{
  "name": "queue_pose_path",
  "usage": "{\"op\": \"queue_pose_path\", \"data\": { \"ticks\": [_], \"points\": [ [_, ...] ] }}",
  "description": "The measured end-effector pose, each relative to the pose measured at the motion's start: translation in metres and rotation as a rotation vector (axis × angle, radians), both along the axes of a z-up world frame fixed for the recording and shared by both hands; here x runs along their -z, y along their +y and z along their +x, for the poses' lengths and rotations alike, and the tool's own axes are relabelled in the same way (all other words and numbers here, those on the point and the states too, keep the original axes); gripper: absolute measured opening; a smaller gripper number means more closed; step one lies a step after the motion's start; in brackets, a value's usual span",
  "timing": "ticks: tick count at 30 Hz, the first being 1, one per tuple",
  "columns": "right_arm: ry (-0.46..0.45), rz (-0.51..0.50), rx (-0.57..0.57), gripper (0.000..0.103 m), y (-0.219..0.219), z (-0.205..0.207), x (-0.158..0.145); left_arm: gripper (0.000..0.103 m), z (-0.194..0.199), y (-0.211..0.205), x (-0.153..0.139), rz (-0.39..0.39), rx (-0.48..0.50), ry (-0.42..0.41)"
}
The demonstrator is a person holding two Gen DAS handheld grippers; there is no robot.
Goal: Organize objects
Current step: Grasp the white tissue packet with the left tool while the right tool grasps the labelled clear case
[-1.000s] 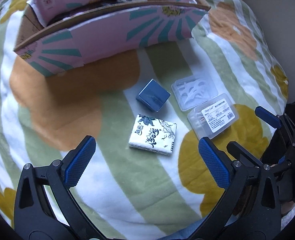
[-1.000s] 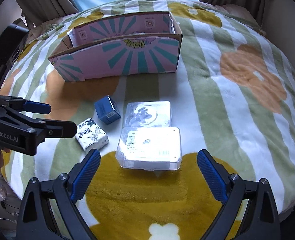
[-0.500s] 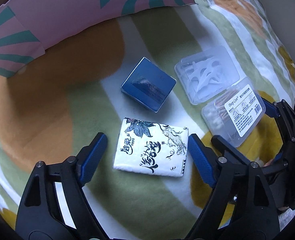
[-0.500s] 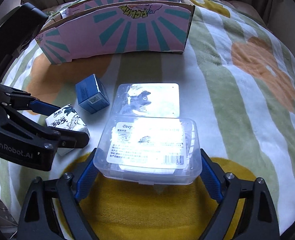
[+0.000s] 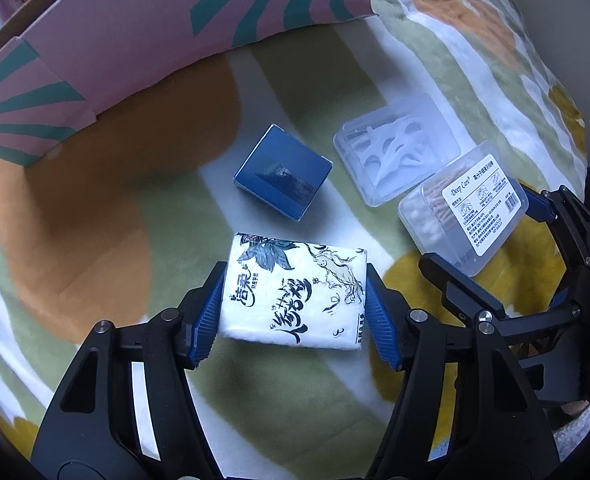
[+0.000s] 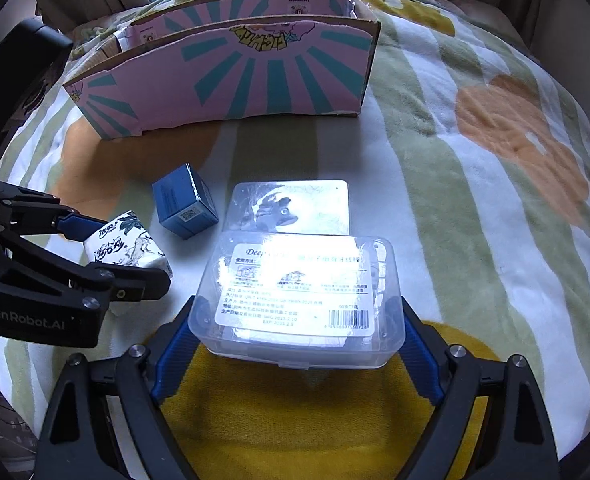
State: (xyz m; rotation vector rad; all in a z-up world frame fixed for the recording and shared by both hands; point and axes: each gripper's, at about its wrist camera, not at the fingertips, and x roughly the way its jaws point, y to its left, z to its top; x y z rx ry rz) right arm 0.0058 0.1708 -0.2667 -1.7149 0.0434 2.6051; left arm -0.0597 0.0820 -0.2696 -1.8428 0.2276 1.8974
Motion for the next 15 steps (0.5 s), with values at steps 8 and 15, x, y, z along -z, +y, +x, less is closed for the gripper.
{"op": "queue_pose_path", "data": {
  "ticks": [8,15],
  "points": [
    [0.049,0.006,-0.032,0.087,-0.008,-0.005,-0.058,0.061,-0.003,-0.020,-0.060,0.046,-0.111,0.077],
    [0.093,-0.019,-0.048,0.087,-0.017,-0.015,-0.122,0.061,0.006,-0.049,-0.136,0.064,-0.242,0.209]
  ]
}}
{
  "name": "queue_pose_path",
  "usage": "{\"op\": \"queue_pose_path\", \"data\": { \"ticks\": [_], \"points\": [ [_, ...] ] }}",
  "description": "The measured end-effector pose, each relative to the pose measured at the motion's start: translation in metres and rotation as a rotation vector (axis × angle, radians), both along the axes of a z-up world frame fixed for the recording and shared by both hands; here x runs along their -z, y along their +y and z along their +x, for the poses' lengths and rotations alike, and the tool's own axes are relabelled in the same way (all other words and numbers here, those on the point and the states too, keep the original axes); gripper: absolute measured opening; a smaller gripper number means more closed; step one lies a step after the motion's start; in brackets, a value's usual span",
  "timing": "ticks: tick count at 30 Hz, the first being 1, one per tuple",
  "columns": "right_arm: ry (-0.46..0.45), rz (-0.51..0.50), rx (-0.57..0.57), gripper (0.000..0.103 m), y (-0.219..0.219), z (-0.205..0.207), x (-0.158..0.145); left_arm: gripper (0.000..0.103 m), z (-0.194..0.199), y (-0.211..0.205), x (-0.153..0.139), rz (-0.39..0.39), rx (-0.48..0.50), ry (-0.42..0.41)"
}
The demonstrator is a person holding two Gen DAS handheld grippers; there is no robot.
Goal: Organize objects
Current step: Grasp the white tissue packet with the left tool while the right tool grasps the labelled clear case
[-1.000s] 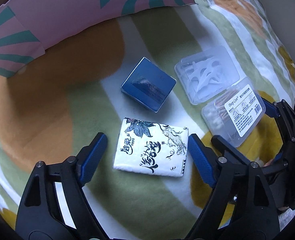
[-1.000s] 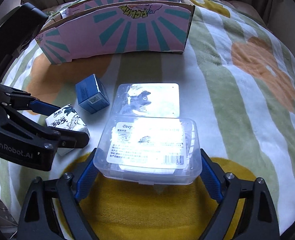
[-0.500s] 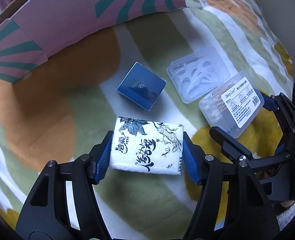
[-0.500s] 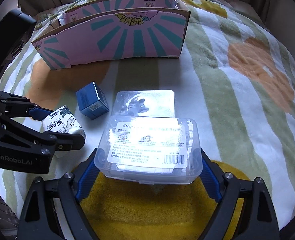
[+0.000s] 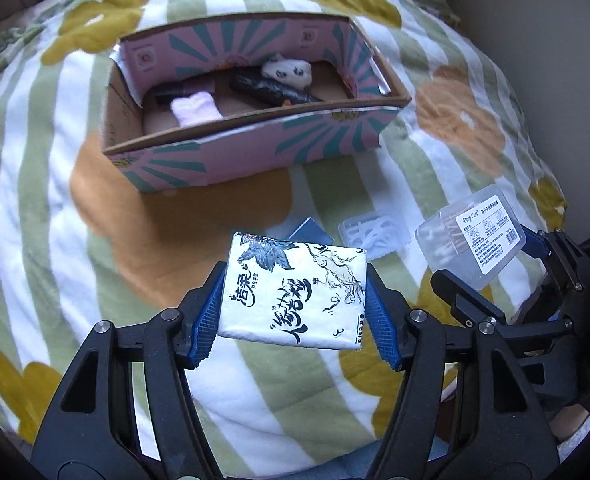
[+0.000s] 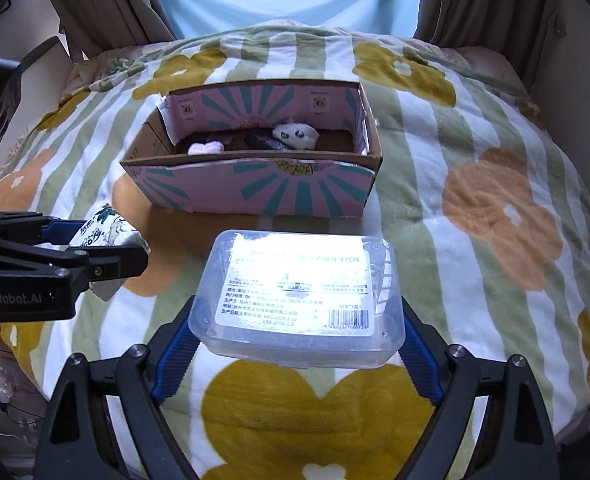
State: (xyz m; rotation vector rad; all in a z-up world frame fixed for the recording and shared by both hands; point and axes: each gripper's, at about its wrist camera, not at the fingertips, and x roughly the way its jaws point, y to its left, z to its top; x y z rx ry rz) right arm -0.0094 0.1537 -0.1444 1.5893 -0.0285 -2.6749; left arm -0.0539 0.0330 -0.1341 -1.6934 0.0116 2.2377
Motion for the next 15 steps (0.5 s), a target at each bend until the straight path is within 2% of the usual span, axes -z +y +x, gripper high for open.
{"op": "queue_pose_path", "data": {
  "ticks": [9,15],
  "points": [
    [0.065,-0.006,-0.055,0.087,-0.015,-0.009,-0.076,0.061,0.020,-0.038,-0.080,0.010,-0.178,0.113],
    [0.100,-0.005,-0.079,0.087,-0.019,-0.013,-0.107,0.061,0.032,-0.060,-0.121,0.004,-0.283,0.186]
  ]
}}
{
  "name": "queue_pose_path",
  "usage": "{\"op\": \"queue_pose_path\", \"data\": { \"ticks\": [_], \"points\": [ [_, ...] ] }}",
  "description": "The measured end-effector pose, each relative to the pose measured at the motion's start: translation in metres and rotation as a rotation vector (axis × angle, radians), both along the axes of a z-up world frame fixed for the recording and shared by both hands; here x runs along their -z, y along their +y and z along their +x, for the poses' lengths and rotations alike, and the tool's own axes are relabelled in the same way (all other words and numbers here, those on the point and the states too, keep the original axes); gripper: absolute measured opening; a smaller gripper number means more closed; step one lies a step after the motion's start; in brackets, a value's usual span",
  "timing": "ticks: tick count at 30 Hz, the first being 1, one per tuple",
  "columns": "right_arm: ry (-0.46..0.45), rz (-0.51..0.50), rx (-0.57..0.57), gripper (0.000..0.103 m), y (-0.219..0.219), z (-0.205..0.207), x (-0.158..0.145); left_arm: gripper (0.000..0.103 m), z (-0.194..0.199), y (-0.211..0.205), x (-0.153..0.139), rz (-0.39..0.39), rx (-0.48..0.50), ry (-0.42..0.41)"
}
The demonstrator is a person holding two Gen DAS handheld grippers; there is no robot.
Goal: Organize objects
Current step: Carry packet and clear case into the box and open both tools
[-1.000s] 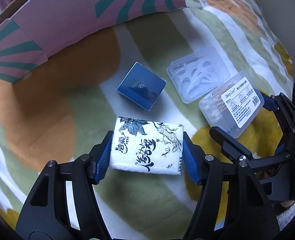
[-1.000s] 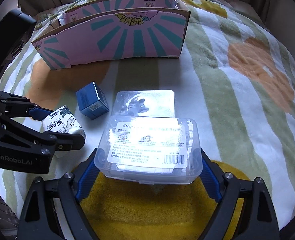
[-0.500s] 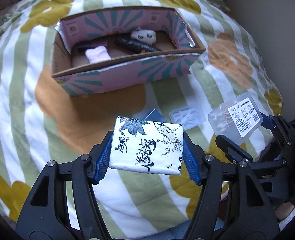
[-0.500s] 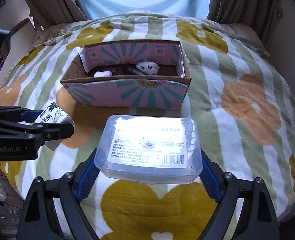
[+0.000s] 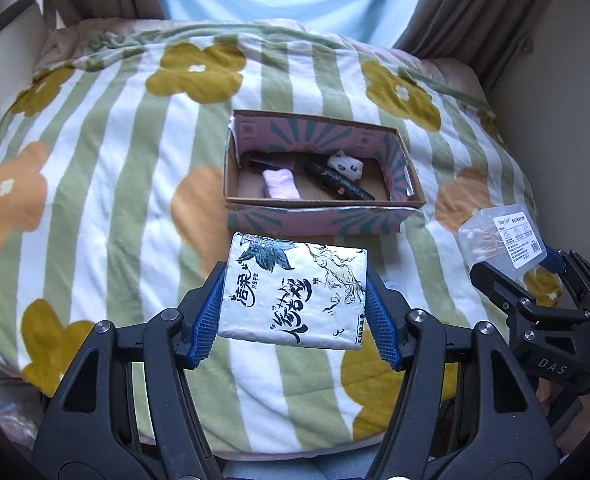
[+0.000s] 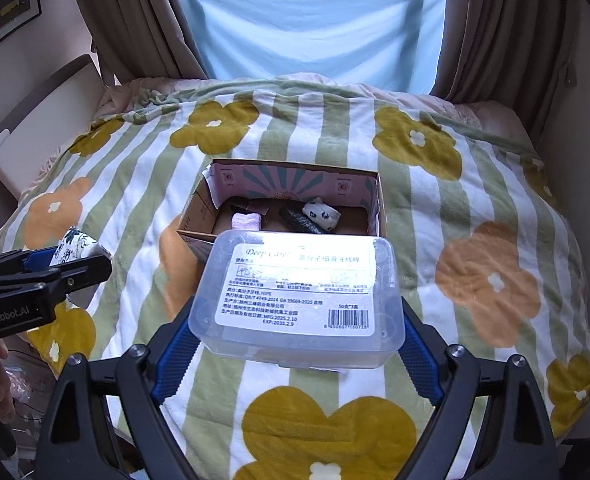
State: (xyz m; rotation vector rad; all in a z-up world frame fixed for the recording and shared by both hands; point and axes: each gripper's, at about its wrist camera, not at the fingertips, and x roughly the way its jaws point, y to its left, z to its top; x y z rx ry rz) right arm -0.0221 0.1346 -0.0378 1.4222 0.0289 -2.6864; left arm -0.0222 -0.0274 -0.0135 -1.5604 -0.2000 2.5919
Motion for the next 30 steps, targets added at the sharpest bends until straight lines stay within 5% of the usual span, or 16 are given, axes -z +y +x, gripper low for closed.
{"op": "queue_pose_path", "data": {
  "ticks": [19,30],
  "points": [
    [-0.001,-0.027,-0.020,0.087,0.000,-0.009,-0.009,0.061,0.003,-0.001,-0.018,-0.003,-0.057,0.044],
    [-0.046,0.000,-0.056,0.087,0.014,-0.091,0.004,0.061,-0.080,0.000,-0.017,0.014,-0.025,0.032]
  ]
}}
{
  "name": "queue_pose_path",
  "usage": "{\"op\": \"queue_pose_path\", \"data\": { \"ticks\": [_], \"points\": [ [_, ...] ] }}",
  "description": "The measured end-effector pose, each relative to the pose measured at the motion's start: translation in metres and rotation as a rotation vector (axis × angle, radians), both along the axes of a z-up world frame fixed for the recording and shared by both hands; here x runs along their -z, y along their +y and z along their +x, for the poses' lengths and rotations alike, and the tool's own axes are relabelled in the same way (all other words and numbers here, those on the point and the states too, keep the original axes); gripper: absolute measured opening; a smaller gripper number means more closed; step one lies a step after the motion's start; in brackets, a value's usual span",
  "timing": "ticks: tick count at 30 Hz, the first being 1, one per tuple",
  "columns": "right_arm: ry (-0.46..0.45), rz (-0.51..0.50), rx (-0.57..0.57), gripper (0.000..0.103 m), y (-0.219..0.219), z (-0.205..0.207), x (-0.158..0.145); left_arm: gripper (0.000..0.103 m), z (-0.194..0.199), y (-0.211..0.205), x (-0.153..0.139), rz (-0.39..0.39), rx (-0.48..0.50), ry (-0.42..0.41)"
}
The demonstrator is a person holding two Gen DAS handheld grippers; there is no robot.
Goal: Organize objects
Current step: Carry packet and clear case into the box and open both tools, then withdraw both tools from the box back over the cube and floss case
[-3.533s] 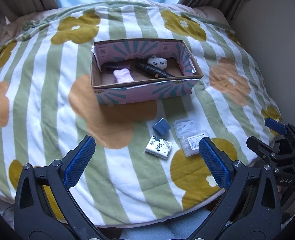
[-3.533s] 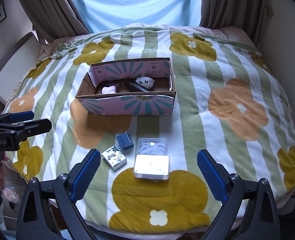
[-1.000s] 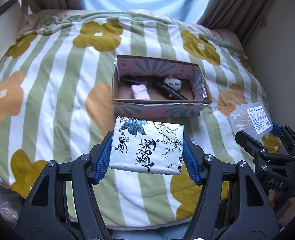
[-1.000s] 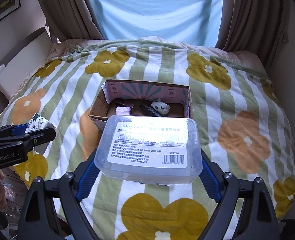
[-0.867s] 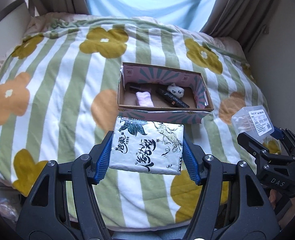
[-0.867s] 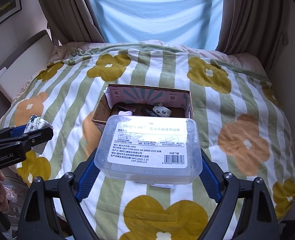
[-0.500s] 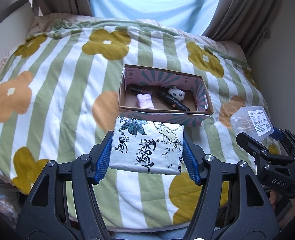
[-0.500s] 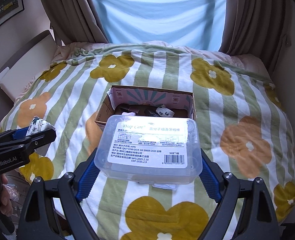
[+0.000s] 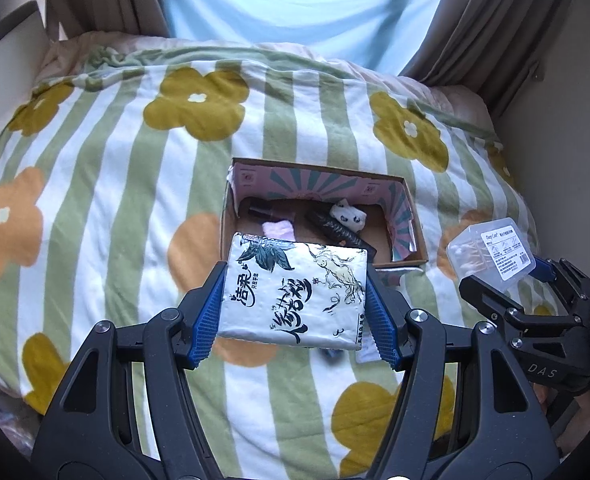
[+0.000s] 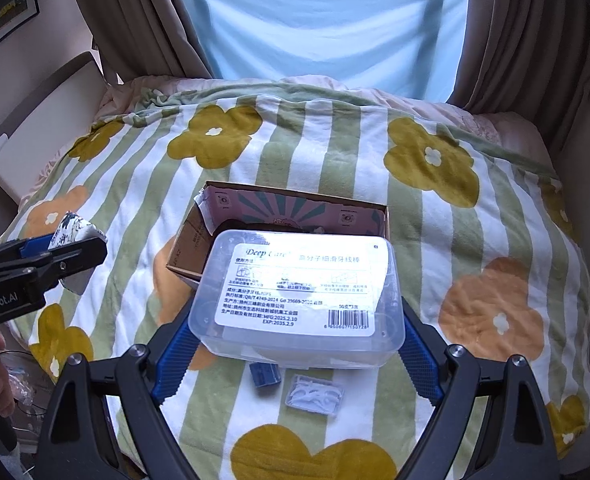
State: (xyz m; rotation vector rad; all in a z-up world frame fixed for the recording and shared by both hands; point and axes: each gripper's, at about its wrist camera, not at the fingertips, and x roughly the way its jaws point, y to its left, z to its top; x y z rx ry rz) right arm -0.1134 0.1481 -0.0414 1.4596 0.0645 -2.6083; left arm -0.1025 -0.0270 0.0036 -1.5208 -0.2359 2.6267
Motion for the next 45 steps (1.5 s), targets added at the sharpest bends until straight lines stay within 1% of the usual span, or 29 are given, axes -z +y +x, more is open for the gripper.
{"op": "queue_pose_path", "data": {
  "ticks": [6,8,10,13,18,21,23,26,28,31,36,37,38,39,40,45],
  "points": [
    [-0.041,0.019,-0.027,0.087,0.007,-0.056,0.031,0.061,-0.074,0.005,0.023,-0.019,0.044,-0.025],
    [-0.060,0.033,-0.037,0.087,0.008,-0.073,0.047,0.061,-0.099,0.008,0.037,-0.021,0.063,-0.041],
    [-0.087,0.023,-0.043,0.087,0.008,-0.088,0.064,0.061,-0.120,0.015,0.052,-0.036,0.086,-0.055],
    [-0.120,0.011,-0.059,0.087,0.005,-0.105,0.094,0.061,-0.150,0.026,0.080,-0.059,0.124,-0.086],
    [-0.188,-0.012,-0.092,0.087,-0.004,-0.121,0.146,0.061,-0.191,0.047,0.145,-0.060,0.178,-0.174],
    [-0.211,-0.017,-0.107,0.087,-0.007,-0.123,0.168,0.061,-0.206,0.057,0.183,-0.072,0.203,-0.218],
    [-0.213,-0.021,-0.111,0.087,-0.008,-0.123,0.178,0.061,-0.211,0.062,0.203,-0.079,0.209,-0.235],
    [-0.218,-0.034,-0.109,0.087,-0.008,-0.122,0.188,0.061,-0.215,0.063,0.224,-0.073,0.206,-0.252],
    [-0.223,-0.039,-0.109,0.087,-0.008,-0.122,0.191,0.061,-0.216,0.063,0.232,-0.072,0.204,-0.256],
    [-0.217,-0.042,-0.112,0.087,-0.009,-0.122,0.192,0.061,-0.216,0.060,0.236,-0.074,0.199,-0.259],
    [-0.199,-0.078,-0.124,0.088,-0.016,-0.120,0.186,0.062,-0.219,0.062,0.231,-0.087,0.207,-0.258],
    [-0.187,-0.085,-0.115,0.089,-0.017,-0.119,0.185,0.065,-0.220,0.063,0.230,-0.089,0.211,-0.260],
    [-0.171,-0.100,-0.111,0.093,-0.017,-0.117,0.183,0.084,-0.221,0.064,0.229,-0.088,0.216,-0.268],
    [-0.166,-0.114,-0.109,0.096,-0.017,-0.117,0.182,0.100,-0.221,0.064,0.228,-0.086,0.220,-0.269],
    [-0.169,-0.123,-0.105,0.100,-0.016,-0.116,0.182,0.103,-0.220,0.064,0.226,-0.086,0.220,-0.254],
    [-0.168,-0.121,-0.097,0.100,-0.018,-0.109,0.184,0.103,-0.219,0.064,0.227,-0.096,0.219,-0.242]
  ]
}}
